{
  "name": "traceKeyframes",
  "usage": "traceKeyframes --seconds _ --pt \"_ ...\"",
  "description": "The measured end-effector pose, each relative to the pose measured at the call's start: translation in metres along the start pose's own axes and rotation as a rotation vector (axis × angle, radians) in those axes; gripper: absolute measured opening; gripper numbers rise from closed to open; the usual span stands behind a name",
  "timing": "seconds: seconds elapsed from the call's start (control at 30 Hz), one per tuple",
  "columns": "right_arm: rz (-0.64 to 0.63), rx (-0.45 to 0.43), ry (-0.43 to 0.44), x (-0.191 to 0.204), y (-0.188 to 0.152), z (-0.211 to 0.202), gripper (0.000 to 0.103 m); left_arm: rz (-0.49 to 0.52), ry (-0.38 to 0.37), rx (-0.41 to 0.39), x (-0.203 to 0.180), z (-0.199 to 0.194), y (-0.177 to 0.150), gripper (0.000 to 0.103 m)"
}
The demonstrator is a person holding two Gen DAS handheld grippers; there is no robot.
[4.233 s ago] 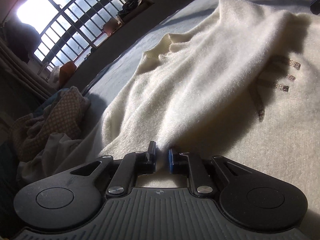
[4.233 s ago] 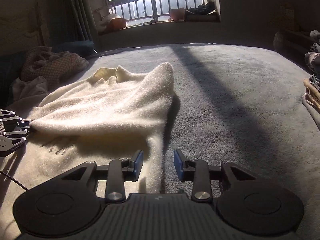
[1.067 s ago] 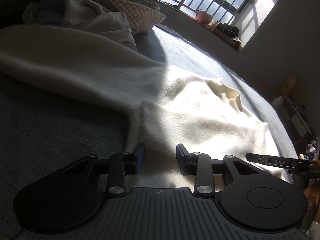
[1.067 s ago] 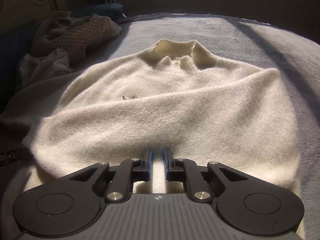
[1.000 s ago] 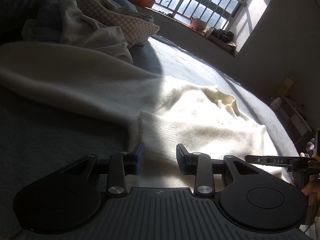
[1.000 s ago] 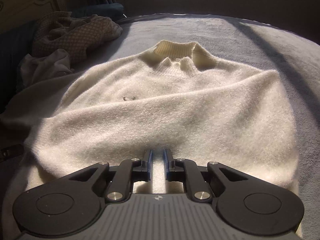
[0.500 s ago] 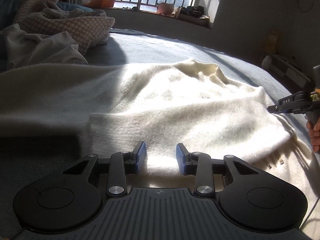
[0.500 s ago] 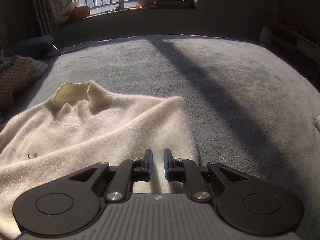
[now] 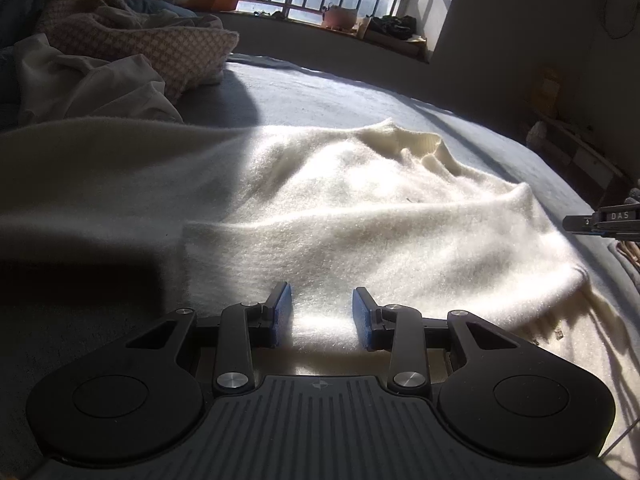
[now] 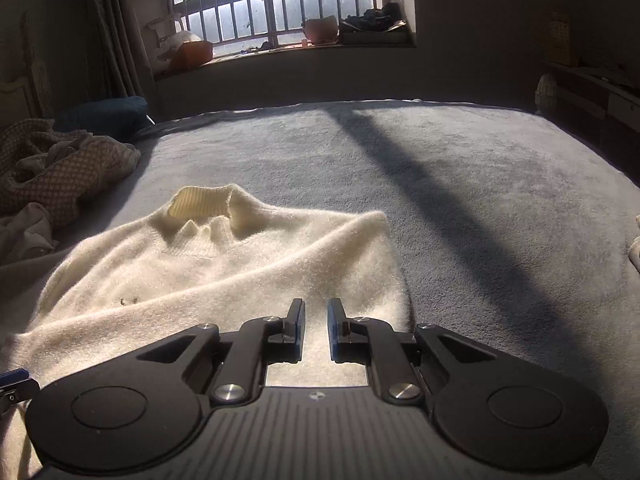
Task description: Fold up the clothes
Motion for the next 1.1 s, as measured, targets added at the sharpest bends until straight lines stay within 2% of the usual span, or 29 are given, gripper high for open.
traceKeyframes --seconds 0.1,0.23,0.37,0.43,0.5,0.57,0.73,0.8,1.0,1.1 --pt "-0.01 0.132 -0.041 -0.003 -0.027 0.024 0.011 -0.021 -0.006 0.009 0.001 0.0 0.002 0.034" --pt "0.05 0.071 -0.012 0.007 -0.015 0.005 0.012 -0.046 -0.033 0.006 0.003 -0.008 0.005 0.034" --pt "-0.082 -0.02 0.107 0.057 0.0 -0.021 0.012 -0.102 -0.047 -0.051 0.012 -0.033 0.015 0.035" --pt "-0.153 -0.028 0.152 0.08 -0.005 -0.025 0.012 -0.14 -0.039 -0.084 0.022 -0.046 0.021 0.035" --pt "-0.231 0.025 0.18 0.102 -0.02 -0.018 0.012 -0.213 0.001 -0.13 0.045 -0.062 0.028 0.039" --pt "-0.286 0.139 0.177 0.113 -0.043 -0.002 0.013 -0.304 0.053 -0.173 0.075 -0.075 0.035 0.04" --pt "-0.241 0.143 0.168 0.111 -0.051 0.0 0.013 -0.557 0.209 -0.256 0.164 -0.104 0.048 0.047" --pt "-0.229 0.153 0.167 0.11 -0.05 0.001 0.014 -0.673 0.248 -0.281 0.198 -0.114 0.05 0.05" --pt "-0.241 0.168 0.131 0.112 -0.049 0.003 0.014 -0.911 0.281 -0.342 0.267 -0.124 0.057 0.056" --pt "-0.238 0.178 0.119 0.113 -0.048 0.004 0.014 -0.981 0.289 -0.369 0.291 -0.122 0.061 0.056"
Point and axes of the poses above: each gripper's, at about its wrist camera, not at the fingertips, and z roughly the way its jaws point, x to its left, y to its top, the point moved 10 cm from there along z, roughly the way its jaws point, and after that the axes turned 10 degrees about -z, right-handed, at the moved point
